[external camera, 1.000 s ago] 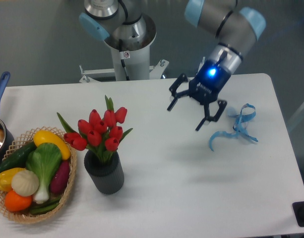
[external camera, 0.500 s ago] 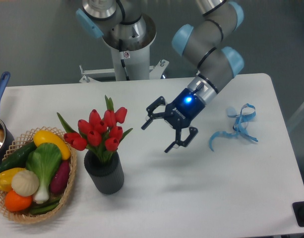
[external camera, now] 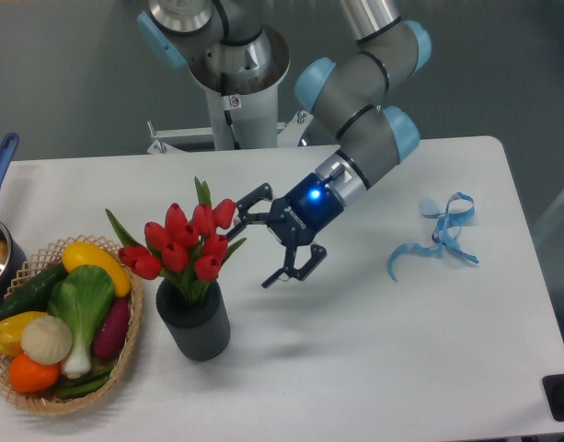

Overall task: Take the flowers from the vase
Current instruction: 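Move the open gripper toward the red tulip stems in the black vase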

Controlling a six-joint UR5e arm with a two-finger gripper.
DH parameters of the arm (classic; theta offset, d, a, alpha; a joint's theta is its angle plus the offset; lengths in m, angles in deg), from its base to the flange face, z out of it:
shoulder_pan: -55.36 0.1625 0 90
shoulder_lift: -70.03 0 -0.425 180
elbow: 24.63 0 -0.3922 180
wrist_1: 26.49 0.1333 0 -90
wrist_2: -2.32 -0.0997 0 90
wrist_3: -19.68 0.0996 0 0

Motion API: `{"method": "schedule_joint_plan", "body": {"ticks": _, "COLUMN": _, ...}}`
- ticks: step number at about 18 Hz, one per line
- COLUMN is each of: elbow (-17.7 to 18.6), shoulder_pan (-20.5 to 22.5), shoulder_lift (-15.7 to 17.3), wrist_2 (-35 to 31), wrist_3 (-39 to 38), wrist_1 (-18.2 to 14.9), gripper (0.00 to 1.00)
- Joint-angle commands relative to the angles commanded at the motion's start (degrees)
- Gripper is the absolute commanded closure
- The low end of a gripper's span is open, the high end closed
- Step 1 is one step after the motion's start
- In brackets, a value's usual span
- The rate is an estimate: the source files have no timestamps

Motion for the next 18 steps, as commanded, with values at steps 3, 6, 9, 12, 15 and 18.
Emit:
{"method": "schedule_joint_plan", "body": {"ticks": 3, "elbow": 0.4, "shoulder_pan": -0.9, "shoulder_lift": 0.1, "wrist_2": 0.2, "wrist_3": 0.0, "wrist_1": 0.2, "gripper": 0.00}}
{"method": "schedule_joint_plan", "body": {"ticks": 6, "elbow": 0.8, "shoulder_pan": -1.9, "shoulder_lift": 0.0, "wrist_2": 0.4, "wrist_3": 0.0, "wrist_1": 2.3, "gripper": 0.00}}
{"method": "schedule_joint_plan", "body": {"ticks": 9, "elbow": 1.2, "shoulder_pan": -1.9, "shoulder_lift": 0.0, "wrist_2": 2.0, "wrist_3": 0.0, "wrist_1": 3.3, "gripper": 0.00}}
{"method": "schedule_joint_plan", "body": {"ticks": 12, "elbow": 1.2, "shoulder_pan": -2.0, "shoulder_lift": -0.1, "wrist_2": 3.1, "wrist_3": 0.0, "wrist_1": 3.5, "gripper": 0.00}}
{"method": "schedule_joint_plan", "body": {"ticks": 15, "elbow": 1.0, "shoulder_pan": -2.9, "shoulder_lift": -0.1, "wrist_2": 3.4, "wrist_3": 0.0, "wrist_1": 3.5, "gripper": 0.00}}
{"method": "schedule_joint_plan", "body": {"ticks": 18, "elbow": 0.6, "shoulder_pan": -3.4, "shoulder_lift": -1.0, "wrist_2": 3.7, "wrist_3": 0.0, "wrist_1": 4.0, "gripper": 0.00}}
